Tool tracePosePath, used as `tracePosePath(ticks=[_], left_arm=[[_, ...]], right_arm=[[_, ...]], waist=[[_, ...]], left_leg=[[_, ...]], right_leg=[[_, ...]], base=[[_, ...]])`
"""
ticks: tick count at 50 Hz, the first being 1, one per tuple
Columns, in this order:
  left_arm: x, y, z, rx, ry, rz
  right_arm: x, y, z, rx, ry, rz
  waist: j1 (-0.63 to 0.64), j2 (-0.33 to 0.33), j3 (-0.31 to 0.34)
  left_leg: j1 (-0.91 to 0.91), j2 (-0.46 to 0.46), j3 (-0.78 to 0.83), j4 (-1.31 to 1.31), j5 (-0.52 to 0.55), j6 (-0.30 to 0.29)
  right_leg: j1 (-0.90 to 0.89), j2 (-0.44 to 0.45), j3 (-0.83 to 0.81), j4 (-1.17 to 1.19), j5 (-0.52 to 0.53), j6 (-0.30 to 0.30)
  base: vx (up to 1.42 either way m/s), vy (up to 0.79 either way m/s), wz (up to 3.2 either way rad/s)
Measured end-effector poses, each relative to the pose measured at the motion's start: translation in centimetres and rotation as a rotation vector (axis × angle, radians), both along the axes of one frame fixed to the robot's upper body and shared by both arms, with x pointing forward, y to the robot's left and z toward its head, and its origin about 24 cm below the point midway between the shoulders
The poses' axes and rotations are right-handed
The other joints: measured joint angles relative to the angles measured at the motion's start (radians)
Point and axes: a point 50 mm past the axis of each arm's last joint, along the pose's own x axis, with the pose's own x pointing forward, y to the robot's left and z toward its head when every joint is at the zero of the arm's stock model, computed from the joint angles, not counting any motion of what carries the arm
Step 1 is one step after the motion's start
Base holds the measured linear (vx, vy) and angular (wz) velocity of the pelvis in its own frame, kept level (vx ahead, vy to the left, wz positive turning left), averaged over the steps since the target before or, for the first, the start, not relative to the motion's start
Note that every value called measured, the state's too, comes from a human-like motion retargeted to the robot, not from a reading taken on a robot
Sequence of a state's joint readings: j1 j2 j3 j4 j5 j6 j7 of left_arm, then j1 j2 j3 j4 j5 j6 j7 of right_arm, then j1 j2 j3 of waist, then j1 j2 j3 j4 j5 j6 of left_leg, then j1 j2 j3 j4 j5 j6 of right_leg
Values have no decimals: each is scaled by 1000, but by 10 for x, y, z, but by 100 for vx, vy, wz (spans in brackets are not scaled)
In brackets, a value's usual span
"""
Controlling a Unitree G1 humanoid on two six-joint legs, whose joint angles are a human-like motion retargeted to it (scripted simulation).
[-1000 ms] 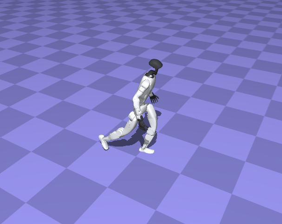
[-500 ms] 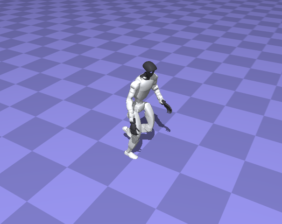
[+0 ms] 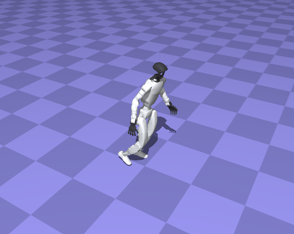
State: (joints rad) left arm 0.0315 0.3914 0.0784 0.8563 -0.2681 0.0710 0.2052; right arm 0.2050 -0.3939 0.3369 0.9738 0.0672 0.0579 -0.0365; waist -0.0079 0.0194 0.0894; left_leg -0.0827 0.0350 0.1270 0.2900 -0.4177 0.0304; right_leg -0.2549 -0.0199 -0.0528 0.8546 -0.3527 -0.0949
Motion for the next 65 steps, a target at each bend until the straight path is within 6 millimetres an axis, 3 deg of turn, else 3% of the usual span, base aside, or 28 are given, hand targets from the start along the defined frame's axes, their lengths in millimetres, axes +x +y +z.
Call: tracePosePath(ticks=[2, 4, 7, 9, 10, 12, 14, 16, 20, 22, 24, 26, 28, 31, 34, 37, 40, 42, 43, 45, 46, 50, 53, 55, 58, 60, 62, 65], left_arm=[[28, -11, 15, 75, -77, -218], [58, -17, 42, 180, -206, -380], [97, -23, 88, 320, -408, -545], [115, -21, 112, 345, -497, -589], [122, -18, 122, 336, -535, -581], [122, -5, 124, 281, -566, -420], [105, 5, 110, 261, -557, -177], [75, 5, 84, 277, -479, 10], [1, -20, 14, 124, -127, -88], [-45, -26, -11, -7, 35, -127], [-88, -27, -25, -86, 131, -18], [-125, -26, -33, -112, 161, 262], [-152, -29, -38, -107, 157, 598], [-154, -42, -46, -108, 160, 905], [-111, -46, -51, -180, 115, 939], [-36, -35, -38, -220, 15, 716], [28, -15, -7, -54, -30, 225], [42, -2, 10, 145, 24, -106], [47, 5, 20, 255, 16, -199], [53, 10, 34, 387, -31, -291], [59, 12, 41, 410, -92, -254], [74, 22, 65, 353, -295, -77], [76, 37, 75, 266, -350, 36], [69, 47, 73, 204, -361, 148], [18, 51, 37, 37, -272, 396], [-33, 35, -1, -140, -140, 557], [-89, 5, -34, -320, 53, 601], [-152, -28, -53, -461, 303, 484]], right_arm=[[-16, -25, 7, 64, 86, 37], [-25, -49, 15, 95, 133, -61], [-32, -82, 26, 34, 148, -279], [-33, -95, 30, -88, 140, -349], [-30, -100, 33, -167, 129, -358], [-10, -107, 38, -335, 67, -329], [27, -107, 46, -467, -73, -333], [75, -95, 54, -493, -278, -406], [143, -30, 57, -106, -585, -560], [155, 15, 54, 116, -630, -499], [172, 59, 60, 280, -656, -298], [187, 94, 72, 408, -660, -58], [192, 117, 78, 555, -610, 70], [184, 121, 68, 668, -505, -19], [172, 96, 56, 435, -549, -158], [152, 73, 48, 11, -622, -131], [123, 64, 33, -161, -546, 68], [98, 54, 22, -30, -406, 142], [84, 46, 17, 42, -322, 148], [58, 22, 11, 117, -185, 84], [44, 11, 7, 103, -124, 17], [-16, -28, 1, -240, 23, -315], [-45, -30, 5, -580, 19, -614], [-43, -26, 7, -639, -34, -824], [7, -24, 6, -331, -184, -944], [62, -16, 14, 3, -286, -769], [105, 3, 31, 250, -367, -449], [138, 41, 58, 383, -478, -50]], waist=[[-147, 64, -15], [-280, 91, -7], [-406, 70, 22], [-413, 28, 40], [-402, 6, 53], [-349, 13, 67], [-300, 43, 74], [-273, 56, 75], [-165, -5, 20], [-54, -83, -26], [61, -166, -47], [170, -219, -43], [255, -221, -21], [317, -154, 60], [310, -95, 167], [271, -161, 222], [174, -197, 213], [65, -186, 152], [6, -170, 118], [-92, -109, 88], [-111, -102, 56], [-93, -158, 22], [-18, -255, 77], [23, -280, 90], [34, -252, 84], [8, -236, 90], [6, -254, 85], [71, -318, 57]], left_leg=[[50, 13, -64, -47, 89, -40], [114, -5, -122, -78, 169, -66], [259, -50, -180, -103, 243, -71], [340, -85, -176, -31, 255, -44], [362, -106, -166, 47, 254, -23], [298, -100, -109, 324, 279, -6], [188, -41, -33, 603, 293, -6], [66, 37, 48, 822, 224, 36], [-165, 122, 157, 924, 32, 180], [-235, 98, 198, 771, -6, 190], [-257, 47, 213, 497, 14, 170], [-226, 26, 210, 162, 60, 110], [-179, 53, 215, -117, 68, 34], [-134, 126, 220, -241, 101, -48], [-117, 149, 137, -52, 149, -33], [-196, 77, 88, 245, -36, 84], [-191, 58, 104, 309, -101, 81], [-140, 61, 132, 231, -77, 57], [-115, 65, 142, 185, -57, 52], [-32, 89, 164, 84, 2, 23], [-9, 75, 172, 34, 36, 36], [135, -35, 141, -26, 125, 97], [149, -125, 37, 226, 126, 123], [56, -154, -29, 497, 128, 97], [-116, -87, -33, 877, 76, 72], [-213, -24, -18, 1041, 28, 106], [-268, -13, -5, 1081, -4, 153], [-332, -55, 12, 985, -15, 187]], right_leg=[[-11, 31, -38, -250, 44, 20], [9, 29, -45, -537, 100, 62], [35, -3, -72, -818, 141, 161], [54, -25, -104, -853, 171, 201], [70, -33, -107, -842, 187, 198], [70, 1, -44, -701, 95, 99], [26, 56, 19, -483, -51, 33], [2, 75, 52, -340, -135, 36], [82, 27, 106, -391, -116, 90], [132, -19, 160, -465, -30, 129], [181, -69, 216, -542, 77, 177], [243, -97, 260, -604, 175, 215], [343, -99, 281, -662, 238, 219], [539, -78, 255, -682, 254, 166], [619, -51, 174, -436, 185, 100], [414, -135, 73, 86, 1, 74], [194, -170, 38, 334, -147, 6], [71, -117, 45, 298, -184, -12], [18, -91, 27, 236, -176, 16], [-1, -22, -20, -15, -167, 4], [-23, -11, -47, -169, -140, 34], [10, -28, -297, -716, -1, 181], [66, -62, -519, -807, 111, 208], [71, -53, -492, -763, 50, 145], [7, -10, -331, -532, -124, 56], [25, 30, -229, -498, -143, 58], [48, 42, -105, -453, -128, 90], [149, 41, 117, -565, -27, 145]], base=[[110, -2, 165], [115, -13, 146], [121, -20, 77], [120, -20, -36], [115, -17, -119], [111, -11, -178], [107, -2, -186], [106, 4, -121], [105, 5, -68], [105, 9, -114], [105, 18, -142], [105, 28, -152], [105, 38, -109], [101, 41, -3], [90, 35, 96], [78, 19, 79], [74, 6, 10], [74, -2, -22], [74, -6, -28], [73, -8, -55], [78, -15, -97], [83, -18, -160], [78, -12, -188], [68, -7, -206], [60, -4, -259], [59, -4, -290], [63, -6, -328], [62, -6, -377]])
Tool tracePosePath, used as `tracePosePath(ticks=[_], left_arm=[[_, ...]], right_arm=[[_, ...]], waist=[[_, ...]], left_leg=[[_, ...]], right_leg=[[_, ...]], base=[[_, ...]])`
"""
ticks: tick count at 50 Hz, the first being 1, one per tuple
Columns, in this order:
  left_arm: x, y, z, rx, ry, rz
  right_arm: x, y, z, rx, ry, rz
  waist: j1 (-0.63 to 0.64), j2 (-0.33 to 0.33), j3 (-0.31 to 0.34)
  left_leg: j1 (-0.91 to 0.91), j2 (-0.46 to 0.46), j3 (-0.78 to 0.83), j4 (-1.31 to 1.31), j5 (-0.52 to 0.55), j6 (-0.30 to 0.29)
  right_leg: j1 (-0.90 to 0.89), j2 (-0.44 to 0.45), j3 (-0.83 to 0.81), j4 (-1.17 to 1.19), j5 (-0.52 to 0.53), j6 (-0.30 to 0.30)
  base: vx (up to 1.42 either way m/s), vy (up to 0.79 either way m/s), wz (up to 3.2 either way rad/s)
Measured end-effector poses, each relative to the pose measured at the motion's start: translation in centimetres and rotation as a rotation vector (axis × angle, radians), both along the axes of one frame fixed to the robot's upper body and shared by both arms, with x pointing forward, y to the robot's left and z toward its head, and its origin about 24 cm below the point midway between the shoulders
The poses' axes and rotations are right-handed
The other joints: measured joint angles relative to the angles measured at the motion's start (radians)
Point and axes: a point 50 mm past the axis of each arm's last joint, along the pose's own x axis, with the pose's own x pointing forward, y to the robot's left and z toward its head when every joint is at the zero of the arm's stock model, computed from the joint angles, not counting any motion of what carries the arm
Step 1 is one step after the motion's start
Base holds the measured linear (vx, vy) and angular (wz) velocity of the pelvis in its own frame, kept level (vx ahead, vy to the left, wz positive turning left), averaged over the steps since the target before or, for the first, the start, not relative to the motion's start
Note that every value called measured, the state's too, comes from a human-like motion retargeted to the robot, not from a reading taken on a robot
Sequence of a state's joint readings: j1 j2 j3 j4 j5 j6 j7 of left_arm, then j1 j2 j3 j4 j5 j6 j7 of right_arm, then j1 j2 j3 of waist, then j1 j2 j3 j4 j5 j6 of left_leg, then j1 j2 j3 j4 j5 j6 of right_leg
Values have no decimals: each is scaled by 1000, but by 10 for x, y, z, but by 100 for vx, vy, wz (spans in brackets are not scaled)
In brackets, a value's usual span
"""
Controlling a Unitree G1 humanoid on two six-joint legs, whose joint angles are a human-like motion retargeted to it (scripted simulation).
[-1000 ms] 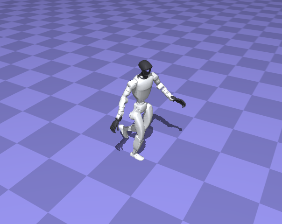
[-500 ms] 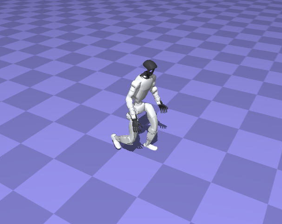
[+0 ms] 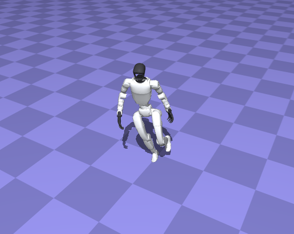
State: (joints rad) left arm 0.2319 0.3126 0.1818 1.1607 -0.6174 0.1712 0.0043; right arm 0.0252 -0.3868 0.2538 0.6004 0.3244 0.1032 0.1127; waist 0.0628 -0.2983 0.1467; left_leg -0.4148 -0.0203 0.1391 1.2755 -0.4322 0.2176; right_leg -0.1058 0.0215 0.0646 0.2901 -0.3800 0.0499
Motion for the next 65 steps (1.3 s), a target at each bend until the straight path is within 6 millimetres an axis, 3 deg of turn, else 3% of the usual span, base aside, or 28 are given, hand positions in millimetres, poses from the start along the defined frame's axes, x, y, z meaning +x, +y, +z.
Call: tracePosePath(ticks=[4, 8, 10, 12, 15, 18, 20, 22, 24, 26, 28, 30, 32, 33, 35, 36, 38, 40, 43, 45, 48, 50, 53, 55, 57, 60, 62, 65], left_arm=[[-43, -3, 3, 67, 150, -326], [-53, 5, 9, 88, 190, -538], [-50, 14, 12, 51, 193, -614], [-40, 26, 15, 46, 229, -734], [-12, 41, 16, 179, 368, -1008], [43, 50, 22, 560, 510, -1199], [103, 49, 36, 852, 390, -1157], [159, 36, 53, 918, 57, -950], [199, 14, 70, 723, -351, -638], [221, -12, 82, 406, -691, -340], [230, -35, 87, 152, -888, -169], [234, -51, 86, 7, -960, -148], [239, -62, 85, -90, -955, -73], [236, -62, 82, -87, -930, -130], [221, -59, 71, -48, -863, -281], [212, -57, 63, -42, -803, -255], [187, -56, 44, -7, -661, -168], [152, -58, 23, 57, -470, -50], [88, -65, 0, 140, -195, 33], [51, -65, -7, 134, -81, 28], [1, -45, -5, 156, 0, -1], [-27, -31, 0, 185, 52, 56], [-45, -19, 2, 265, 173, 170], [-33, -13, 1, 350, 262, 138], [3, -9, 0, 419, 255, 40], [70, -9, 3, 393, 95, -186], [114, -8, 12, 360, -30, -391], [170, -5, 34, 322, -229, -587]], right_arm=[[3, 39, 10, -87, -157, 164], [-9, 60, 2, -117, -161, 293], [-16, 59, -2, -136, -135, 355], [-23, 46, -3, -190, -127, 385], [-37, 7, -3, -322, -145, 262], [-65, -25, -14, -388, -73, -187], [-88, -34, -22, -398, 8, -539], [-117, -37, -32, -373, 132, -720], [-144, -40, -41, -300, 278, -716], [-170, -49, -46, -214, 425, -598], [-196, -61, -45, -176, 545, -487], [-214, -71, -44, -219, 621, -431], [-208, -78, -46, -356, 640, -445], [-203, -79, -47, -406, 639, -448], [-184, -79, -51, -453, 632, -420], [-166, -77, -54, -453, 629, -408], [-119, -72, -53, -453, 590, -353], [-56, -61, -43, -491, 461, -269], [34, -17, -8, -507, 68, -142], [74, 22, 25, -400, -210, -62], [96, 70, 68, -259, -490, 74], [102, 90, 83, -260, -572, 184], [101, 100, 73, -261, -506, 244], [90, 89, 56, -244, -409, 144], [72, 66, 36, -246, -314, -52], [28, 22, 4, -291, -157, -312], [-13, 5, -25, -312, 43, -311], [-86, -13, -58, -388, 369, -143]], waist=[[164, -85, -53], [285, -103, -59], [307, -75, -42], [288, -10, -3], [205, 105, 81], [74, 157, 86], [-3, 179, 74], [-64, 214, 37], [-123, 261, -16], [-188, 322, -70], [-259, 364, -110], [-310, 373, -136], [-321, 353, -119], [-319, 333, -103], [-282, 304, -69], [-272, 305, -52], [-240, 315, -10], [-200, 325, 34], [-88, 257, 53], [-22, 212, 43], [96, 128, -1], [154, 88, -31], [200, 84, -40], [220, 118, -2], [218, 162, 91], [174, 258, 244], [145, 219, 156], [21, 223, 81]], left_leg=[[-48, -46, -13, -341, 35, 4], [3, -14, -78, -796, 52, -50], [52, 32, -75, -991, 49, -88], [111, 87, -30, -1065, 77, -131], [184, 141, -18, -917, -18, -146], [158, 149, -15, -711, -173, -109], [163, 156, 6, -681, -204, -104], [217, 181, 46, -758, -173, -127], [276, 208, 95, -880, -86, -149], [328, 226, 129, -988, 32, -170], [353, 227, 138, -1010, 139, -195], [383, 200, 135, -1003, 229, -227], [458, 133, 101, -1030, 292, -189], [476, 108, 78, -983, 293, -172], [460, 87, 65, -780, 285, -180], [419, 81, 33, -660, 281, -153], [329, 87, 2, -408, 252, -130], [236, 108, 2, -194, 189, -111], [136, 114, 60, -90, 123, -103], [59, 98, 51, -128, 64, -83], [-19, 77, 60, -347, 14, -87], [-38, 90, 102, -562, 1, -100], [-14, 124, 219, -869, -43, -136], [14, 117, 214, -940, -7, -184], [113, 79, 151, -910, -5, -176], [312, 90, 84, -792, -159, -174], [217, 81, 85, -675, -225, -129], [298, 69, 66, -816, -186, -162]], right_leg=[[62, -41, 272, -102, 181, 102], [125, -65, 452, -146, 272, 187], [182, -66, 488, -147, 266, 185], [243, -36, 462, -64, 210, 135], [227, 33, 306, 333, 100, 56], [27, -8, 97, 792, 102, 26], [-107, -62, -9, 969, 38, -18], [-207, -60, -70, 972, -54, -55], [-284, -32, -122, 842, -94, -72], [-308, -11, -194, 593, -92, -76], [-288, -26, -300, 309, -70, -48], [-247, -48, -395, 47, -46, -9], [-167, -42, -403, -199, 44, 33], [-150, -47, -397, -218, 70, 47], [-127, -36, -328, -180, 50, 22], [-126, -23, -287, -140, 3, -8], [-124, 14, -188, -54, -91, -72], [-119, 47, -91, 28, -151, -113], [-84, 25, 52, 105, -169, -57], [14, -11, 122, -28, -97, -48], [108, -80, 194, -165, 68, 20], [149, -112, 227, -218, 176, 64], [242, -132, 227, -274, 300, 111], [353, -133, 213, -302, 355, 118], [487, -135, 194, -277, 392, 109], [572, -64, 150, 26, 415, 121], [240, -65, 96, 531, 329, 191], [-14, -97, -11, 783, 169, 48]], base=[[60, 3, -419], [58, 18, -361], [58, 31, -249], [56, 34, -150], [50, 33, -64], [47, 26, -26], [51, 14, -46], [57, 1, -85], [63, -9, -112], [70, -13, -104], [77, -16, -74], [77, -19, -95], [73, -20, -171], [74, -16, -227], [72, -11, -274], [67, -7, -271], [64, -1, -277], [70, 8, -307], [82, 12, -284], [86, 11, -183], [90, 15, -153], [91, 24, -123], [92, 32, -73], [94, 39, -6], [94, 42, 52], [96, 37, 61], [94, 24, 31], [91, 12, 48]])
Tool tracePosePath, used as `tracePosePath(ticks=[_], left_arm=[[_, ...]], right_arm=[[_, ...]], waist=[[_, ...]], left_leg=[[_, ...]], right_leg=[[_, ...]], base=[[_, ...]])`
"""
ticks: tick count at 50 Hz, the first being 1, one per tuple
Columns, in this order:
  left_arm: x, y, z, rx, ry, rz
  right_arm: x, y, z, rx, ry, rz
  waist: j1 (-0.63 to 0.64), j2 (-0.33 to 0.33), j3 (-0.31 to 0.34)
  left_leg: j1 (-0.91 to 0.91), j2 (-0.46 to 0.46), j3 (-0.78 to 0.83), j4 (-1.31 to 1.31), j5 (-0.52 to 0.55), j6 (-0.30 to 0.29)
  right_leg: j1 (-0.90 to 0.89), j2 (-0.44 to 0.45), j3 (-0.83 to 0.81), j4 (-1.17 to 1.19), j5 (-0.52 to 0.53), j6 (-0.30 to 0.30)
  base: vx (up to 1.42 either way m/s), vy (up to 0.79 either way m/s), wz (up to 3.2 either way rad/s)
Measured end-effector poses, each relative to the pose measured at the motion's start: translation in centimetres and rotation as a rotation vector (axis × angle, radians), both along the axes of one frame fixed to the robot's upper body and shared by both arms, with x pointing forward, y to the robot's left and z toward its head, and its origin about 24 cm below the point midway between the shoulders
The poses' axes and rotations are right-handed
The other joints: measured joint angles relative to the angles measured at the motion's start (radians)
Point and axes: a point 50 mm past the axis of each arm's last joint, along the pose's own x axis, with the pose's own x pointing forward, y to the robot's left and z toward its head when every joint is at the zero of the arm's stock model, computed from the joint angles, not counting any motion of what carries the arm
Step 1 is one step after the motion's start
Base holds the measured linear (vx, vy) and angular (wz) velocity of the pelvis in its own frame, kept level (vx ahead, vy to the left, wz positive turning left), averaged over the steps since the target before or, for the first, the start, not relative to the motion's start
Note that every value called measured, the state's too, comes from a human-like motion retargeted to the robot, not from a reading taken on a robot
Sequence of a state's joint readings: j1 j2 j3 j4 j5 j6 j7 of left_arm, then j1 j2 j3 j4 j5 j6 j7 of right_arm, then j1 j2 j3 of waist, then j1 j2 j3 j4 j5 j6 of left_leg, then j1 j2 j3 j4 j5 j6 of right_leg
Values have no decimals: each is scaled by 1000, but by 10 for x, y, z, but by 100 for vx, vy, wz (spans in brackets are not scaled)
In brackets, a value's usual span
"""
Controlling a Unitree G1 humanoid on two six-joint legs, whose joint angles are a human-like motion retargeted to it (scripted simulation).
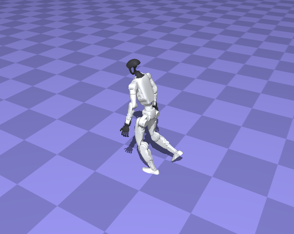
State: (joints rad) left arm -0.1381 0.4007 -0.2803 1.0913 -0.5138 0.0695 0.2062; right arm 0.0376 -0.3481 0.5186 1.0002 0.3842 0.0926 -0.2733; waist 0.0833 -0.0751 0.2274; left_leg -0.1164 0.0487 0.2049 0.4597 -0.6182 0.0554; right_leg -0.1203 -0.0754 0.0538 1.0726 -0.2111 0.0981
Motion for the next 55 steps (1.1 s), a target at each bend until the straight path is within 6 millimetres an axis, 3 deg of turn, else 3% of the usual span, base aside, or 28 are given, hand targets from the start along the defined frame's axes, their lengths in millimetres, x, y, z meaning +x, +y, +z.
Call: tracePosePath(ticks=[2, 4, 8, 10, 11, 13, 15, 17, 18, 19, 20, 22, 25, 28, 30, 33, 35, 36, 38, 41, 43, 45, 47, 50, 51, 53, 55], left_arm=[[24, 2, 16, 36, -76, -158], [51, 2, 39, 114, -213, -235], [91, -6, 94, 310, -584, -222], [91, -8, 104, 404, -640, -286], [82, -10, 95, 395, -593, -315], [54, -14, 63, 268, -450, -299], [6, -24, 21, 37, -258, -161], [-57, -42, -17, -137, -20, 8], [-92, -53, -31, -182, 109, 56], [-124, -63, -40, -210, 235, 66], [-153, -72, -46, -232, 361, 56], [-206, -79, -47, -243, 530, 18], [-271, -69, -36, -257, 663, 44], [-319, -61, -22, -256, 795, 175], [-329, -54, -17, -157, 858, 173], [-309, -39, -21, -6, 872, 111], [-278, -29, -29, 25, 797, 86], [-256, -26, -34, 14, 750, 61], [-198, -21, -43, 11, 639, -3], [-87, -17, -36, 81, 377, -106], [-16, -19, -14, 113, 130, -173], [45, -21, 25, 117, -175, -193], [89, -25, 76, 127, -510, -164], [123, -31, 142, 185, -883, -143], [125, -32, 147, 206, -901, -153], [123, -33, 139, 192, -843, -180], [105, -34, 104, 72, -676, -195]], right_arm=[[-50, -25, -6, 5, 225, 143], [-82, -49, -1, -11, 357, 204], [-105, -100, 18, -147, 402, 46], [-105, -115, 25, -255, 382, -78], [-99, -117, 26, -310, 355, -118], [-75, -116, 28, -384, 273, -164], [-31, -107, 29, -395, 134, -172], [21, -91, 35, -362, -39, -170], [45, -82, 40, -339, -129, -162], [68, -69, 46, -296, -222, -157], [91, -56, 54, -243, -316, -153], [119, -24, 67, -90, -475, -129], [144, 24, 82, 182, -634, -34], [153, 56, 86, 358, -597, 183], [151, 64, 83, 410, -539, 283], [133, 46, 69, 363, -469, 238], [114, 24, 59, 241, -462, 144], [100, 14, 52, 174, -449, 85], [72, -2, 37, 61, -383, -33], [17, -12, 11, -28, -152, -124], [-23, -21, 1, -50, 1, -123], [-55, -35, 0, -33, 107, -118], [-77, -53, 5, 3, 150, -162], [-97, -78, 14, 6, 162, -288], [-100, -84, 14, -23, 176, -329], [-96, -89, 14, -105, 208, -382], [-76, -88, 13, -190, 223, -365]], waist=[[-89, 61, -90], [-182, 124, -125], [-354, 191, -107], [-377, 164, -81], [-361, 142, -65], [-317, 118, -32], [-263, 121, -8], [-219, 138, 1], [-192, 145, 1], [-166, 143, -4], [-142, 138, -11], [-45, 96, -42], [122, -5, -94], [216, -66, -122], [246, -55, -113], [267, 26, -23], [259, 78, 68], [251, 91, 98], [230, 78, 127], [156, 19, 62], [68, 37, 2], [-47, 83, -70], [-161, 139, -113], [-300, 180, -120], [-331, 175, -105], [-377, 149, -51], [-388, 109, 14]], left_leg=[[-20, 42, -12, -17, 71, -56], [24, 74, -46, -91, 173, -88], [147, 57, -130, -195, 388, -71], [231, 15, -145, -188, 443, -40], [264, -8, -137, -147, 460, -15], [275, -34, -103, 14, 487, 29], [199, -16, -52, 276, 466, 49], [86, 28, -9, 528, 379, 63], [36, 63, 23, 624, 348, 45], [-20, 75, 32, 686, 313, 66], [-79, 76, 30, 730, 277, 108], [-174, 73, 64, 712, 240, 131], [-277, 39, 119, 503, 227, 122], [-286, 13, 171, 111, 261, 79], [-242, 15, 228, -158, 247, 38], [-158, 8, 197, -292, 262, -36], [-87, 2, 124, -185, 230, -31], [-60, 4, 97, -104, 161, -13], [-47, -15, 53, 27, 42, 32], [-70, -62, 13, 67, -13, 68], [-32, -50, -20, 9, 13, 43], [5, -22, -64, -74, 82, 5], [51, 10, -108, -142, 172, -26], [150, 18, -161, -207, 300, -53], [207, 12, -170, -225, 333, -54], [345, -4, -174, -253, 389, -42], [456, -28, -145, -194, 420, -4]], right_leg=[[-143, 1, -93, -27, -96, -125], [-197, 15, -200, -192, -122, -144], [-133, 31, -334, -826, -65, -62], [-97, 11, -361, -1053, 0, 16], [-91, 1, -358, -1073, 26, 30], [-77, 0, -319, -1043, 19, -6], [-84, 25, -238, -912, -96, -90], [-103, 48, -176, -763, -213, -134], [-100, 57, -152, -709, -252, -149], [-88, 54, -139, -690, -266, -151], [-71, 47, -132, -688, -267, -147], [-18, 19, -91, -737, -223, -128], [52, -46, -26, -839, -87, -64], [157, -98, -19, -949, 87, -8], [265, -98, -34, -1011, 180, 9], [480, -56, -30, -1032, 267, -14], [579, -30, -21, -922, 308, -21], [558, -19, -25, -772, 302, 7], [418, -21, -29, -406, 221, 40], [98, -67, -49, -25, -10, -41], [-47, -76, -108, 14, -124, -115], [-156, -68, -190, -85, -186, -148], [-202, -39, -246, -323, -182, -120], [-190, -27, -284, -787, -147, -34], [-175, -39, -315, -895, -131, 0], [-131, -65, -380, -1031, -63, 58], [-81, -83, -382, -1029, 35, 72]], base=[[93, 7, 49], [100, -5, 79], [108, -17, 85], [116, -25, -27], [115, -22, -123], [111, -14, -194], [106, -1, -215], [107, 10, -180], [109, 14, -139], [107, 14, -100], [106, 14, -78], [108, 15, -92], [109, 22, -102], [111, 35, -37], [113, 42, 32], [115, 39, 89], [114, 31, 126], [112, 26, 125], [108, 20, 111], [104, 11, 97], [106, 4, 108], [110, -5, 125], [113, -16, 120], [118, -28, 88], [122, -33, 43], [123, -31, -13], [121, -26, -101]])
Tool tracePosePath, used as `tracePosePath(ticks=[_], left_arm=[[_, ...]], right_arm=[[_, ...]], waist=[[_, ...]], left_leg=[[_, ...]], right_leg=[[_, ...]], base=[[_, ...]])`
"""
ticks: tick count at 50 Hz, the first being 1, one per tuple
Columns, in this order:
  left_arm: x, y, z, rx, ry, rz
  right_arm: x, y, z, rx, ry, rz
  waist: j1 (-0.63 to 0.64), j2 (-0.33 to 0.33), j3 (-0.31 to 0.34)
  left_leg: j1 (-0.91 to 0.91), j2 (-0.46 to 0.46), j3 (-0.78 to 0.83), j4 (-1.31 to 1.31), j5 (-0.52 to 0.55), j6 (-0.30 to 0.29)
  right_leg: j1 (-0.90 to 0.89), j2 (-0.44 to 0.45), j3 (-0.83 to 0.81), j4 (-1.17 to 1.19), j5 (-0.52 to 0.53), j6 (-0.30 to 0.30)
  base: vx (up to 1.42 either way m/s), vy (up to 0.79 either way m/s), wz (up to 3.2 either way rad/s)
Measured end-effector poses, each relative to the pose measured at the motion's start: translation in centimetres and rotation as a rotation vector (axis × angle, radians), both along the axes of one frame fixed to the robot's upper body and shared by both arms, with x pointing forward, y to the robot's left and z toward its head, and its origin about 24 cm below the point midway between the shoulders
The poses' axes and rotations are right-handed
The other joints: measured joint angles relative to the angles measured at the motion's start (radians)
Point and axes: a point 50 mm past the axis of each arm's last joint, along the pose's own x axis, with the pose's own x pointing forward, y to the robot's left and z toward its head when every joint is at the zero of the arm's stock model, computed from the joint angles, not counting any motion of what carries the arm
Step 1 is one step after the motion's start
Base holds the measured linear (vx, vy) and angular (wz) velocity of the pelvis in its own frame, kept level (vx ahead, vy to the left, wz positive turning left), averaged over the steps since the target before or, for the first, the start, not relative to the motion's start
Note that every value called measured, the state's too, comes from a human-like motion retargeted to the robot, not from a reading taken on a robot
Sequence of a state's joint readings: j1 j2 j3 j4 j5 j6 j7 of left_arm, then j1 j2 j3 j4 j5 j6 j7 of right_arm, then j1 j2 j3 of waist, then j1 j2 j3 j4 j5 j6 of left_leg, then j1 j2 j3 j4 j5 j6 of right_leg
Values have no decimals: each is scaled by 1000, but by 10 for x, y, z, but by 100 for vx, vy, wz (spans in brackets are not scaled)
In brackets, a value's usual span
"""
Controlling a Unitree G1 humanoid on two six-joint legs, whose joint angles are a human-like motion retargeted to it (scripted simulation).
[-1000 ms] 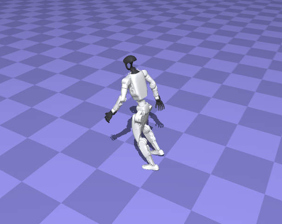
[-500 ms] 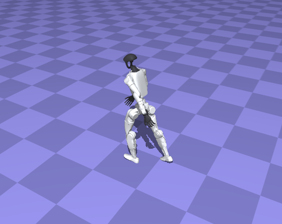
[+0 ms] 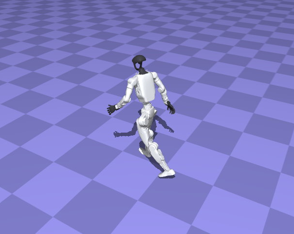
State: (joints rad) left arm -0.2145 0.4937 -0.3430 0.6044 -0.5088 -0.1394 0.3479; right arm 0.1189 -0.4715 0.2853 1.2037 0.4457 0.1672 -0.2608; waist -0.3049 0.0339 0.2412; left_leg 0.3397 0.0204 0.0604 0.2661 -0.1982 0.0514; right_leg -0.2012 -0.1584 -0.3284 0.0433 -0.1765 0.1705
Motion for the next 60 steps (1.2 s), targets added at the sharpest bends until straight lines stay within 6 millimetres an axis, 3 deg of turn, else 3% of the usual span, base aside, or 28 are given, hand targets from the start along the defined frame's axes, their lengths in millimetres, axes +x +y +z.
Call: tracePosePath(ticks=[2, 5, 7, 8, 10, 12, 14, 17, 19, 20, 22, 25, 27, 28, 30, 33, 36, 38, 39, 40, 42, 44, 47, 50, 52, 54, 56, 60], left_arm=[[-38, -5, -47, -127, 225, -19], [-124, -23, -114, -238, 606, 35], [-196, -37, -142, -225, 881, 58], [-231, -40, -150, -204, 1018, 39], [-295, -36, -153, -159, 1237, -1], [-348, -16, -144, -118, 1374, 27], [-391, 8, -128, -89, 1458, 185], [-435, 36, -103, -38, 1521, 545], [-443, 48, -94, 14, 1540, 699], [-442, 52, -92, 36, 1539, 749], [-420, 58, -99, 6, 1437, 875], [-359, 59, -119, -179, 1157, 1083], [-295, 56, -130, -260, 998, 1095], [-258, 55, -131, -269, 928, 1046], [-187, 46, -126, -243, 793, 810], [-94, 27, -88, -21, 515, 238], [-28, 7, -20, 223, 120, -94], [-3, -6, 15, 219, -82, -129], [3, -10, 22, 158, -123, -115], [9, -12, 26, 79, -143, -94], [5, -8, 9, -111, -73, -57], [-15, 2, -18, -249, 28, 23], [-73, 9, -74, -301, 275, 261], [-167, -6, -130, -250, 677, 468], [-238, -10, -149, -207, 964, 489], [-308, 0, -148, -158, 1191, 522], [-368, 19, -132, -106, 1327, 663], [-448, 51, -88, -58, 1345, 1199]], right_arm=[[38, 9, 0, -10, -37, 98], [112, 35, 8, 24, -205, 275], [155, 58, 19, 34, -349, 367], [174, 71, 26, 56, -427, 399], [202, 95, 43, 119, -584, 456], [220, 112, 59, 205, -723, 506], [231, 122, 73, 291, -811, 551], [237, 125, 82, 418, -852, 558], [230, 118, 80, 512, -864, 461], [224, 112, 76, 557, -872, 384], [205, 96, 65, 592, -902, 155], [160, 64, 43, 441, -873, -124], [125, 54, 23, 238, -709, -145], [106, 54, 14, 141, -596, -113], [65, 55, -1, 18, -359, 2], [15, 50, -12, 155, -121, 168], [-16, 38, -10, 399, -35, 181], [-30, 31, -9, 478, 1, 109], [-31, 29, -9, 499, 32, 88], [-31, 28, -9, 516, 69, 74], [-16, 29, -10, 549, 156, 193], [22, 30, -7, 552, 196, 409], [104, 38, 6, 356, 50, 682], [176, 54, 37, -48, -391, 654], [197, 72, 53, -35, -644, 499], [206, 93, 60, 155, -813, 367], [209, 113, 63, 392, -900, 314], [209, 142, 65, 747, -870, 409]], waist=[[25, -15, 55], [86, 25, 89], [159, 47, 50], [190, 45, 20], [293, 9, -43], [422, -60, -91], [535, -126, -121], [642, -163, -124], [675, -144, -96], [683, -132, -75], [675, -103, -8], [649, -33, 82], [606, -68, 47], [573, -113, -11], [478, -132, -100], [299, -64, -192], [134, 7, -205], [56, 13, -185], [32, -2, -163], [14, -22, -134], [19, -65, -91], [51, -68, -62], [125, -27, -32], [195, -24, -37], [269, -69, -81], [358, -144, -135], [450, -218, -175], [596, -266, -175]], left_leg=[[-6, 7, 74, 233, 18, 34], [-205, 87, 138, 708, -36, 64], [-390, 128, 147, 914, -104, 61], [-492, 121, 123, 971, -145, 100], [-644, 100, 132, 983, -217, 137], [-725, 75, 180, 853, -263, 142], [-751, 55, 234, 617, -267, 118], [-679, 69, 347, 160, -247, 55], [-615, 82, 375, -16, -198, 15], [-592, 81, 352, -36, -172, 10], [-542, 76, 274, 103, -240, 29], [-422, 111, 205, 283, -416, 11], [-437, 78, 173, 318, -463, 48], [-486, 44, 157, 313, -465, 73], [-506, 19, 115, 264, -447, 79], [-435, 41, 44, 116, -328, 42], [-316, 67, -22, 3, -145, 6], [-231, 51, -62, -17, -38, -6], [-186, 33, -79, 2, -1, -1], [-140, 13, -96, 31, 29, 8], [-129, -24, -75, 228, 59, 29], [-219, -3, 10, 529, 39, 42], [-422, 90, 99, 933, -95, 78], [-619, 103, 97, 1072, -201, 117], [-722, 90, 123, 985, -257, 153], [-776, 69, 177, 770, -268, 165], [-771, 42, 232, 442, -216, 139], [-664, 42, 319, -186, -107, -16]], right_leg=[[34, 18, 79, 109, -40, -71], [10, 89, 174, 321, -229, -181], [-10, 123, 210, 377, -280, -202], [-4, 121, 209, 362, -280, -195], [30, 101, 225, 309, -261, -170], [85, 60, 253, 238, -201, -134], [154, 20, 274, 163, -119, -103], [307, 5, 282, 59, 11, -83], [438, 23, 290, 14, 93, -94], [504, 30, 296, 2, 129, -105], [597, 35, 302, 84, 169, -113], [576, 75, 304, 481, 175, -60], [366, 44, 292, 826, 70, -72], [212, 10, 287, 974, -3, -98], [7, -14, 254, 1110, -109, -157], [-137, 17, 174, 991, -163, -189], [-112, 57, 86, 607, -126, -152], [-45, 55, 34, 298, -98, -112], [-9, 48, 17, 174, -95, -91], [27, 41, 4, 65, -97, -70], [42, 42, 83, 18, -66, -83], [9, 85, 212, 114, -64, -159], [-69, 173, 315, 377, -243, -236], [-40, 186, 353, 431, -322, -209], [19, 156, 382, 347, -286, -174], [73, 108, 413, 254, -205, -131], [128, 63, 443, 172, -100, -83], [307, 46, 483, 43, 85, -24]], base=[[114, -20, -170], [107, -7, -161], [106, 2, -106], [104, 4, -51], [106, 7, -49], [110, 14, -71], [113, 23, -58], [117, 33, -20], [117, 37, 35], [115, 35, 83], [113, 34, 113], [108, 30, 112], [102, 20, 105], [101, 13, 116], [103, 9, 133], [110, -2, 144], [118, -19, 138], [121, -30, 94], [121, -35, 42], [119, -35, -11], [113, -31, -90], [104, -22, -180], [102, -6, -197], [109, 5, -103], [113, 5, -64], [114, 9, -74], [116, 18, -95], [117, 31, -86]])
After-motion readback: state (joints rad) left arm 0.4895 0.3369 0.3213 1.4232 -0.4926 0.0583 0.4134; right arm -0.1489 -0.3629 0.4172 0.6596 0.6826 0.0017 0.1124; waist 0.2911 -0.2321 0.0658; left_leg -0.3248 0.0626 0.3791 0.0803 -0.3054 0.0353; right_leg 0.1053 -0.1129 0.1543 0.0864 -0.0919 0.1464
